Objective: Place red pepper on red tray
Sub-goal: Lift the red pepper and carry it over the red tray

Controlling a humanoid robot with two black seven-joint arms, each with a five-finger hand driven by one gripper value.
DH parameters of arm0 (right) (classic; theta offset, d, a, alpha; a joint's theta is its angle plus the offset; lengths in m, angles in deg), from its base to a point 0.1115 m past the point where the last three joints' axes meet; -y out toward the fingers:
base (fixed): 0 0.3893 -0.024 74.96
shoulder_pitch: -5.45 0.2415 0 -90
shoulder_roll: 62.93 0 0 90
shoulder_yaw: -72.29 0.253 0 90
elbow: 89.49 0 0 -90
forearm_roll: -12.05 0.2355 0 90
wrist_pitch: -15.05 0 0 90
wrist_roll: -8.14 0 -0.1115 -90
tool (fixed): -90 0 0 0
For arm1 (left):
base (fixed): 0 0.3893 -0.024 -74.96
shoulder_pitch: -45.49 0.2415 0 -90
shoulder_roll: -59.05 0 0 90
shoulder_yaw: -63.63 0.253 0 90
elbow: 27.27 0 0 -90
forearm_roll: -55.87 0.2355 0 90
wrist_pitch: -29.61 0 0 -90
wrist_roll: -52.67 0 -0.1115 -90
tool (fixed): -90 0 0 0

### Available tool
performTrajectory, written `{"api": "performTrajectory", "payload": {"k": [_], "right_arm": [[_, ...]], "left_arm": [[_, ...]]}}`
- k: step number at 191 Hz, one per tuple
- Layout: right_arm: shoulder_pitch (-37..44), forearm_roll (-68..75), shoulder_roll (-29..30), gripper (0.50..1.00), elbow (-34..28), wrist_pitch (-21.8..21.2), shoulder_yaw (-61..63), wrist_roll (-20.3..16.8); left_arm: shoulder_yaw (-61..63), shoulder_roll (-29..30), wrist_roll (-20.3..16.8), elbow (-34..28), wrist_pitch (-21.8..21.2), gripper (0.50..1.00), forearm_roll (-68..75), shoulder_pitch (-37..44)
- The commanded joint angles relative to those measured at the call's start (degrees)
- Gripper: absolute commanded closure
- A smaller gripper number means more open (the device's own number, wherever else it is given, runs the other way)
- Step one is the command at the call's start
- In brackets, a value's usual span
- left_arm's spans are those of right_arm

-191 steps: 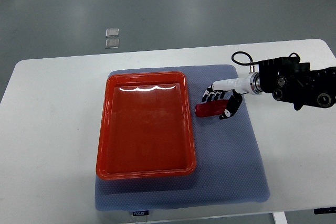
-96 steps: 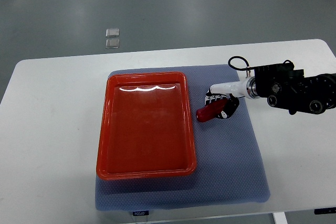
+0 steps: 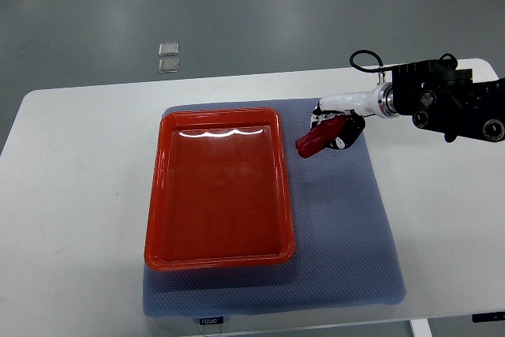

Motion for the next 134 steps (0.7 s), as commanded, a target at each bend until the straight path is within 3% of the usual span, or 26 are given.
{"api": "performTrajectory", "payload": {"k": [1,58,110,134], "right_arm": [[1.9,1.5,1.1,1.000,-0.3,-0.1,-0.1,0.0],[5.0,7.7,12.0,1.000,0.9,0.1,-0.9,0.0],[3.3,7.8,24.6,1.000,7.7,0.6,-0.9,0.0],[1.7,7.7,25.8,1.000,9.9,0.9,-0.9,0.0]], "left_arm": [[0.0,0.0,0.0,0.0,0.0,0.500,0.0,0.0],[0.0,0.0,0.0,-0.1,0.0,0.500,0.0,0.0],[0.0,0.0,0.0,0.0,0.0,0.500,0.0,0.0],[0.0,0.0,0.0,0.0,0.0,0.500,0.0,0.0]]}}
